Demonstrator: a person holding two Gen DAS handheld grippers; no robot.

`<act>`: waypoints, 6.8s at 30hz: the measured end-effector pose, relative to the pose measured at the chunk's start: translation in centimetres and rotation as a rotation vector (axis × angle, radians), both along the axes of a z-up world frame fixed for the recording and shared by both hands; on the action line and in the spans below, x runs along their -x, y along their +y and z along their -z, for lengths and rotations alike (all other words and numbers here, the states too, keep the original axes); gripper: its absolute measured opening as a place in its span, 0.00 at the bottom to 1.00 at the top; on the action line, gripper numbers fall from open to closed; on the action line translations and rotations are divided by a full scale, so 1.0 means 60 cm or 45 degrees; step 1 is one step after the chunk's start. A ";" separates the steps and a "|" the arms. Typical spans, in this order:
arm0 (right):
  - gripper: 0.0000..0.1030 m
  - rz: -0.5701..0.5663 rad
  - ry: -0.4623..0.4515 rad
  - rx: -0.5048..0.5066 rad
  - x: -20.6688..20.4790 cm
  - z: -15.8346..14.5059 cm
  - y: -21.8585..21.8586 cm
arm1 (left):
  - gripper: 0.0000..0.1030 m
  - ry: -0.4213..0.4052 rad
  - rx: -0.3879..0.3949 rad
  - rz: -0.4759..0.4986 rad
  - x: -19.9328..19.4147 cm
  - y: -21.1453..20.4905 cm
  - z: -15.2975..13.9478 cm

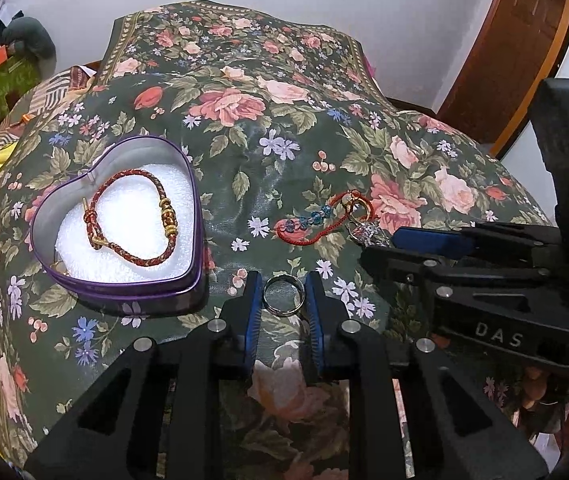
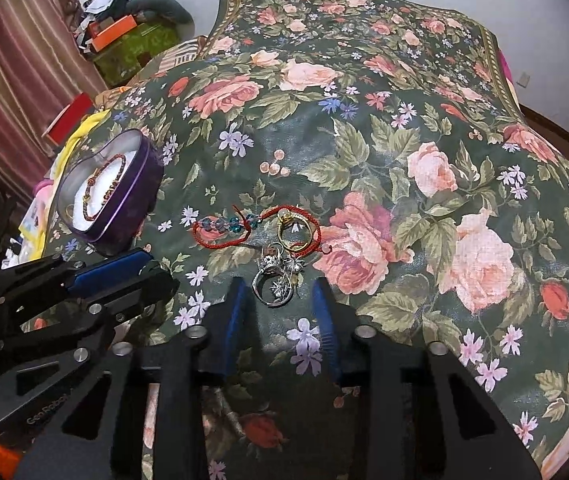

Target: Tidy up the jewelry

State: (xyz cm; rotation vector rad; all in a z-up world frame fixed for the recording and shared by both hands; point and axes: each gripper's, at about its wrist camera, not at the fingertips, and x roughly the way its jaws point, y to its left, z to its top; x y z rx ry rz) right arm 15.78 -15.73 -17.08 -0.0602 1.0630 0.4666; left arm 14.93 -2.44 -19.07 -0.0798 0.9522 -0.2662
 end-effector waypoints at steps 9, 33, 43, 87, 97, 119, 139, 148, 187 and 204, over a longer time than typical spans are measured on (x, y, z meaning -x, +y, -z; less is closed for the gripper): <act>0.10 -0.012 -0.024 -0.023 0.011 -0.014 -0.003 | 0.20 0.003 -0.010 -0.009 0.006 0.003 -0.003; 0.32 -0.069 -0.088 0.048 0.030 -0.042 0.014 | 0.20 -0.126 -0.024 -0.059 0.035 0.033 -0.072; 0.33 -0.035 0.016 0.049 -0.013 -0.001 0.018 | 0.20 -0.126 -0.010 -0.089 0.025 0.053 -0.068; 0.25 -0.030 -0.078 0.013 0.067 -0.057 -0.022 | 0.20 -0.150 -0.007 -0.091 0.061 0.048 -0.093; 0.25 -0.093 -0.030 0.119 0.056 0.004 0.004 | 0.20 -0.124 -0.002 -0.099 0.051 0.055 -0.079; 0.07 -0.050 -0.265 -0.056 0.078 -0.135 -0.020 | 0.20 -0.175 -0.012 -0.086 0.070 0.044 -0.108; 0.07 -0.127 -0.423 -0.185 0.067 -0.217 0.048 | 0.20 -0.273 -0.043 -0.162 0.087 0.094 -0.156; 0.07 -0.136 -0.353 -0.132 0.054 -0.181 0.069 | 0.20 -0.259 -0.044 -0.203 0.077 0.121 -0.147; 0.07 -0.056 -0.181 0.051 0.026 -0.085 -0.008 | 0.20 -0.250 -0.019 -0.176 0.069 0.104 -0.138; 0.07 -0.220 -0.364 -0.196 0.024 -0.192 0.113 | 0.20 -0.301 -0.041 -0.253 0.067 0.142 -0.161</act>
